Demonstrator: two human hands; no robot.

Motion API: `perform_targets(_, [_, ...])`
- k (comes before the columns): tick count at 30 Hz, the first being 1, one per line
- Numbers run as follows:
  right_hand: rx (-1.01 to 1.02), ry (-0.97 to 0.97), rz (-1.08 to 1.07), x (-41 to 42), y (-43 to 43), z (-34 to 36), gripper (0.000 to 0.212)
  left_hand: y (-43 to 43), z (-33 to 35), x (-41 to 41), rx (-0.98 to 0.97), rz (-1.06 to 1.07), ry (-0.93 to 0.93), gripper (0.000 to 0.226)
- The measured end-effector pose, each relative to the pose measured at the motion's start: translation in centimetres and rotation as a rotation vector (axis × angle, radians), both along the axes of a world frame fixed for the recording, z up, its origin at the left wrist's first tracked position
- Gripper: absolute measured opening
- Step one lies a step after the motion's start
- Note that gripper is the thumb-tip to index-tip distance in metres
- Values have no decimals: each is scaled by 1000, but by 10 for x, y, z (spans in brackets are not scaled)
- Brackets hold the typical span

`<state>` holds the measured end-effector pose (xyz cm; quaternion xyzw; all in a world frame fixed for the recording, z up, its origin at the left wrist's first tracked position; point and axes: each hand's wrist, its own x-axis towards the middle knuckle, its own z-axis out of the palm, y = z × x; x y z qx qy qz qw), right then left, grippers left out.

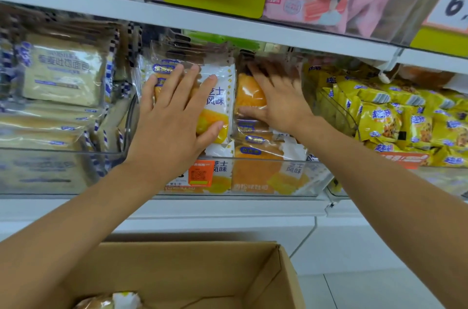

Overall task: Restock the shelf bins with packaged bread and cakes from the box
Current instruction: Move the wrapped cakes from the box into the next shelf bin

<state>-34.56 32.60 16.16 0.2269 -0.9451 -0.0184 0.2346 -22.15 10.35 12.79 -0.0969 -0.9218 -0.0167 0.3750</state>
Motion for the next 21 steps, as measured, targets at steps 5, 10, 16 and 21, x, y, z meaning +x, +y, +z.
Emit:
perform_targets(5, [-37,-47,-26,2,-3,5,97,0,-2,-3,4,-16,5,68])
perform_targets(10, [-252,-33,23,50,-5,4,81,0,7,1,107,-63,-29,79])
perform_targets(16, [-411,159,180,143,-25,-21,39,-3,1,60,355,-67,12,61])
perform_targets(21, [-294,-222,218,231,-42,-101,36,-30,-84,154,559,-6,-447,50])
